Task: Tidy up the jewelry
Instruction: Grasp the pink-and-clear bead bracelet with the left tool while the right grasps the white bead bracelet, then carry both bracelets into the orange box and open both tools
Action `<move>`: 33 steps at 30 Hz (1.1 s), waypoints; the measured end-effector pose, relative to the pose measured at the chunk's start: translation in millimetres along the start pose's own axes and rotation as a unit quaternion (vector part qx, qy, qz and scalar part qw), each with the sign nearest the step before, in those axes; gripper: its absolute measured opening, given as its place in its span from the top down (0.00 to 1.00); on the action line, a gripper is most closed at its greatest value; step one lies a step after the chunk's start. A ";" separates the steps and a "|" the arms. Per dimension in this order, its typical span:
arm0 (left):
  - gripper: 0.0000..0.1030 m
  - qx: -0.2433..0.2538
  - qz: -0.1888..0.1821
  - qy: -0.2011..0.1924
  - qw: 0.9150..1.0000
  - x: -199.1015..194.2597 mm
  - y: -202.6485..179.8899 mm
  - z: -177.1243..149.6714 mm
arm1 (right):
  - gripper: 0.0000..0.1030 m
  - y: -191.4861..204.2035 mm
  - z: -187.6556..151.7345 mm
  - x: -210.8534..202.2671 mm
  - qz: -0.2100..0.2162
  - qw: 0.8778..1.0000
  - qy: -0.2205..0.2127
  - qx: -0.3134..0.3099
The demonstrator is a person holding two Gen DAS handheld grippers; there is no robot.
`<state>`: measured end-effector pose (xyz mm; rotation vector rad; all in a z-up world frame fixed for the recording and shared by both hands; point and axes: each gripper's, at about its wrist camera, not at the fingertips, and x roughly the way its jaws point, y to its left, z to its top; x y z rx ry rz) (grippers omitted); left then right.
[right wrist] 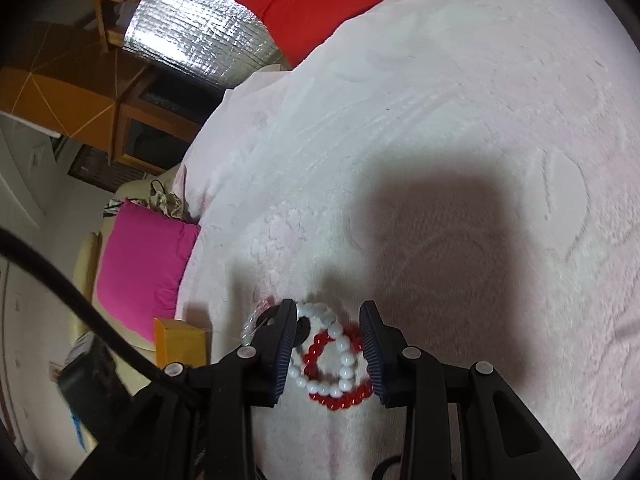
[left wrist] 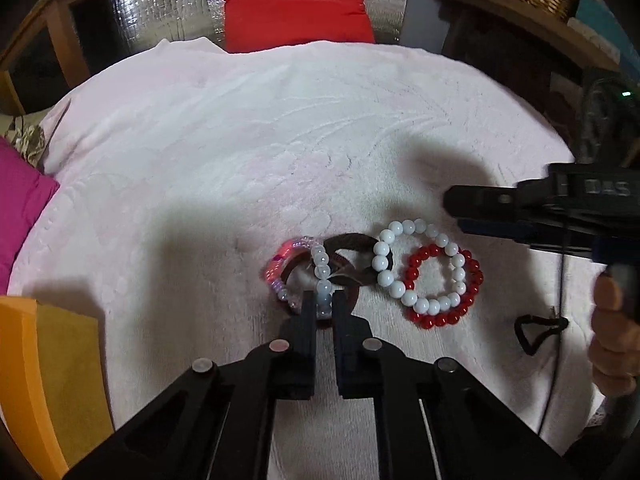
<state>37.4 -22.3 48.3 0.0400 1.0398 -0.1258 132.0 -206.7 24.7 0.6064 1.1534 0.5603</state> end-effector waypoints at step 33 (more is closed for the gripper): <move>0.93 -0.100 -0.058 -0.090 0.989 -106.4 30.4 -59.5 | 0.90 37.6 -15.3 -30.1 0.016 0.996 -0.018 -0.084</move>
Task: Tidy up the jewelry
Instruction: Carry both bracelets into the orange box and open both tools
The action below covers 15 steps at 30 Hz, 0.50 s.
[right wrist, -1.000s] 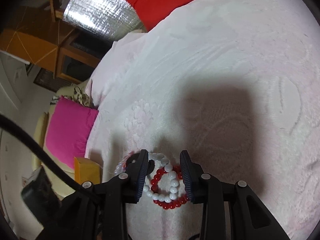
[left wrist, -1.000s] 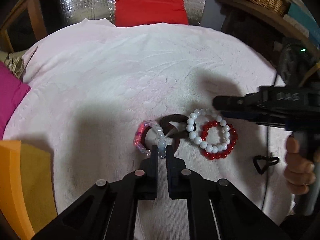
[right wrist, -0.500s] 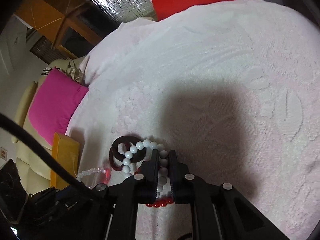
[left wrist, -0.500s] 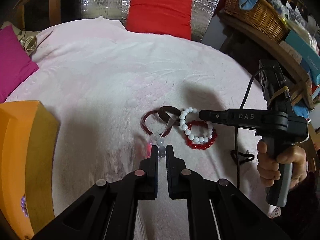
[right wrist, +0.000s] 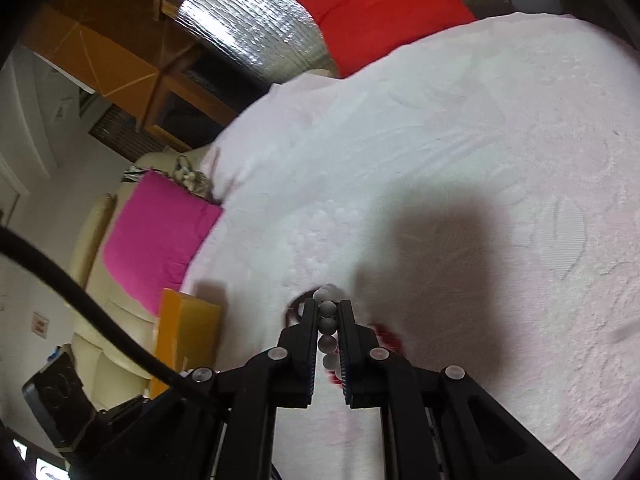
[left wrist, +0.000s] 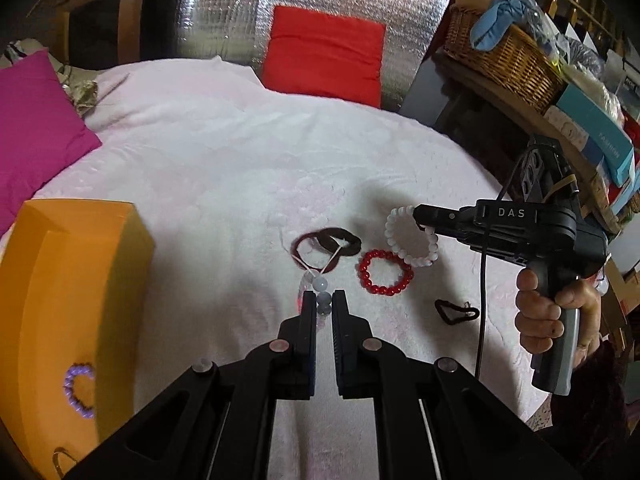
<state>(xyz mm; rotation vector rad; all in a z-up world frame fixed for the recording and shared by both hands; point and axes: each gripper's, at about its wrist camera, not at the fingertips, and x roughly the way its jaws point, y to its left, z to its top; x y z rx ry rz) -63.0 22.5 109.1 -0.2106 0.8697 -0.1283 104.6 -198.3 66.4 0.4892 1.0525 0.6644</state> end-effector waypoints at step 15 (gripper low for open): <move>0.93 -0.050 0.072 -0.046 0.995 -97.6 76.4 -4.0 | 0.90 118.5 -23.1 45.1 0.114 0.992 0.023 -0.052</move>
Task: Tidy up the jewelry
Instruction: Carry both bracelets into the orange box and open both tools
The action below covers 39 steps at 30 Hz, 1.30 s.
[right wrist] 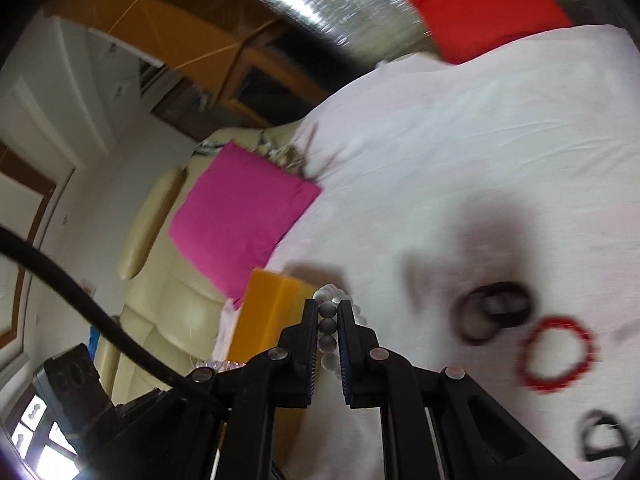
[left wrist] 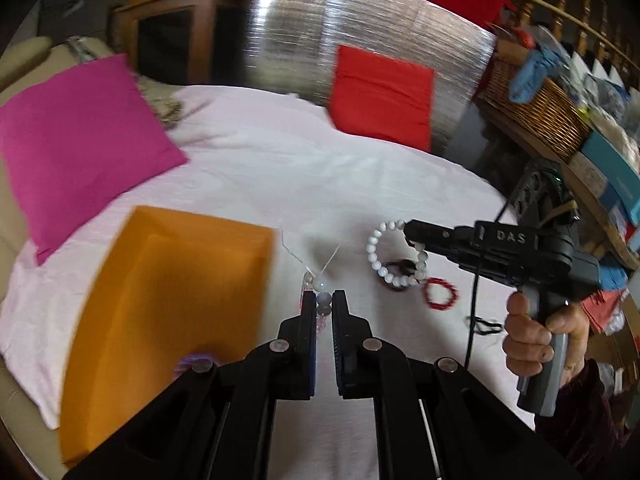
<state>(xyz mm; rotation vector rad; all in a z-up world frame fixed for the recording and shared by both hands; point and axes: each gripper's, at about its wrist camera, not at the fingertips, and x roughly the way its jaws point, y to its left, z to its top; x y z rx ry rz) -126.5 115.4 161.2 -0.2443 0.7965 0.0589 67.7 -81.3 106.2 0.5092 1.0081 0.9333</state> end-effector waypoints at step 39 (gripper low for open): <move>0.39 -0.092 0.139 0.071 0.983 25.3 110.3 -40.8 | 0.86 78.0 -35.5 115.2 -0.057 0.993 0.017 -0.105</move>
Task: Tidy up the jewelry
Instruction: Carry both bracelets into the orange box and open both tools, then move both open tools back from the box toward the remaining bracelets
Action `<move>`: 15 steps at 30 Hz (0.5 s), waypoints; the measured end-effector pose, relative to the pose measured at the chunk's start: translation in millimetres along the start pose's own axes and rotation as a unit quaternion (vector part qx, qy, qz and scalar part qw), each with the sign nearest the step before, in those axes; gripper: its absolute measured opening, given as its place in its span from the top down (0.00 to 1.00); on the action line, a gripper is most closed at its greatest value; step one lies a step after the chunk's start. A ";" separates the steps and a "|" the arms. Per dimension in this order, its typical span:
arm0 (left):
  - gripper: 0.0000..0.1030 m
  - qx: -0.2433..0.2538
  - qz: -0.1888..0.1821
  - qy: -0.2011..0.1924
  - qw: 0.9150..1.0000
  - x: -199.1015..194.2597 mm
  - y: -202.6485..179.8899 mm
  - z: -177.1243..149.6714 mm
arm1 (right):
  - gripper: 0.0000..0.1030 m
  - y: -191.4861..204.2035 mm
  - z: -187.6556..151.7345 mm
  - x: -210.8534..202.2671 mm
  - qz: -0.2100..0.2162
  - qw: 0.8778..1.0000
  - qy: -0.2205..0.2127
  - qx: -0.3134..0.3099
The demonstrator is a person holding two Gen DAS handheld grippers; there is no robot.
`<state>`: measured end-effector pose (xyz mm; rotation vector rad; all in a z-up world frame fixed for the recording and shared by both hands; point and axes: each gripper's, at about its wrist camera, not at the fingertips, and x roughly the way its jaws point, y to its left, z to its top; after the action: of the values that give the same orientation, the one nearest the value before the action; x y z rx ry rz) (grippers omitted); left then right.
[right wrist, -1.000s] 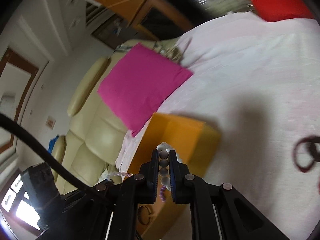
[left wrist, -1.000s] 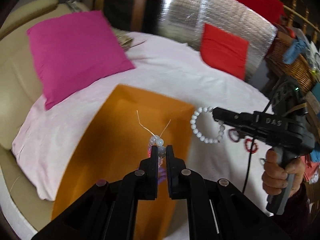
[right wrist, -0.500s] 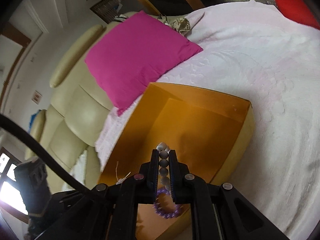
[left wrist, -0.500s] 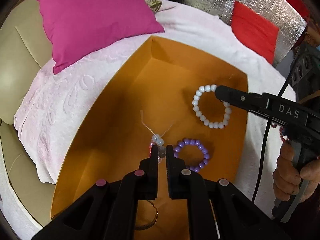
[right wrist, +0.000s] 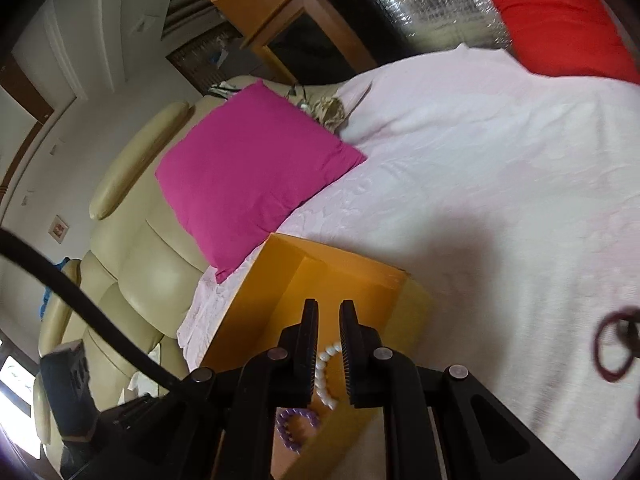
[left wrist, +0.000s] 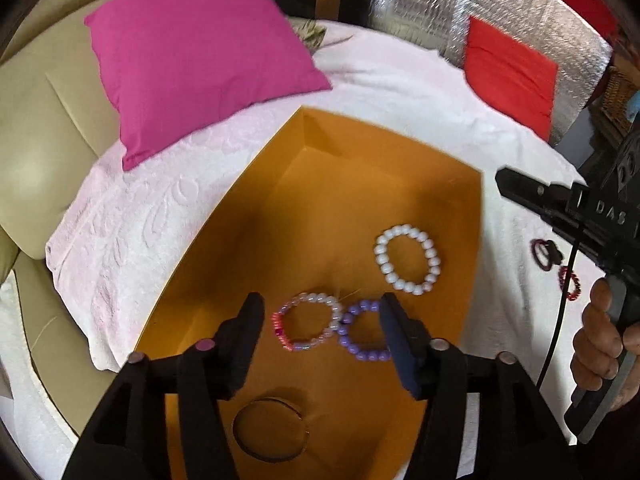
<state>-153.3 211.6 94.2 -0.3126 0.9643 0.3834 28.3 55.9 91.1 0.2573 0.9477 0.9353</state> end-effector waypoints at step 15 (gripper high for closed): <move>0.27 0.082 -0.020 -0.074 0.994 -64.1 -95.7 -26.9 | 0.70 -75.7 -28.3 -135.1 -0.073 0.994 -0.033 0.073</move>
<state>-162.8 103.9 142.1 -0.1510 0.8363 0.2833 16.6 -99.9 110.0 0.3373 0.9623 0.7202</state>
